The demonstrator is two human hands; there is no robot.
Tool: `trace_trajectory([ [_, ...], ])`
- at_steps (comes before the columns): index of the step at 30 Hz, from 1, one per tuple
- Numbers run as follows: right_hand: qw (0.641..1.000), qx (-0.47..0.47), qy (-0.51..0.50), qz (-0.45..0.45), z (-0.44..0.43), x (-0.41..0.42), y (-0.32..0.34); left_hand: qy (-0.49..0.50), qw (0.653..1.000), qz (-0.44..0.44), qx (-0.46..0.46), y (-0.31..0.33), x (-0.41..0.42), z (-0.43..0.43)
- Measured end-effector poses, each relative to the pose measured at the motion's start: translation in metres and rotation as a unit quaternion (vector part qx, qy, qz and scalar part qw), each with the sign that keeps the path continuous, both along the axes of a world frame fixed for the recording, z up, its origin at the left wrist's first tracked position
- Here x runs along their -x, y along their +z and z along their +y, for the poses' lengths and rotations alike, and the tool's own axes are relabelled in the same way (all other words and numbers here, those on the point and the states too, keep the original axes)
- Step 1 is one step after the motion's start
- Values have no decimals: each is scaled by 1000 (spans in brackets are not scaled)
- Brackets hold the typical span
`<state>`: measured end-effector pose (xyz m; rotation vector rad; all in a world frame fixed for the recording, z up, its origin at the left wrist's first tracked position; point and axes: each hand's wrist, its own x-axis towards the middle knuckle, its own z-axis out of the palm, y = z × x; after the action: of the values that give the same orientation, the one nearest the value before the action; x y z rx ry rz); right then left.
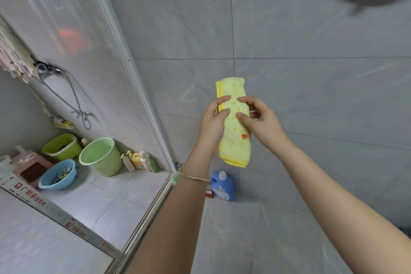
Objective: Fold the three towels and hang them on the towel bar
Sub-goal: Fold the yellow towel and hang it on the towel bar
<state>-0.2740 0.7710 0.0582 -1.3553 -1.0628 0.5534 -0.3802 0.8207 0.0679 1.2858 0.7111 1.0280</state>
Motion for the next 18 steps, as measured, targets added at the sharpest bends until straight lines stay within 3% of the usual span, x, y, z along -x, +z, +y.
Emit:
trace_trajectory([
  [18,992,-49,-35,-109,-6,-185,73,-29,995,-37,-87,71,-179,1],
])
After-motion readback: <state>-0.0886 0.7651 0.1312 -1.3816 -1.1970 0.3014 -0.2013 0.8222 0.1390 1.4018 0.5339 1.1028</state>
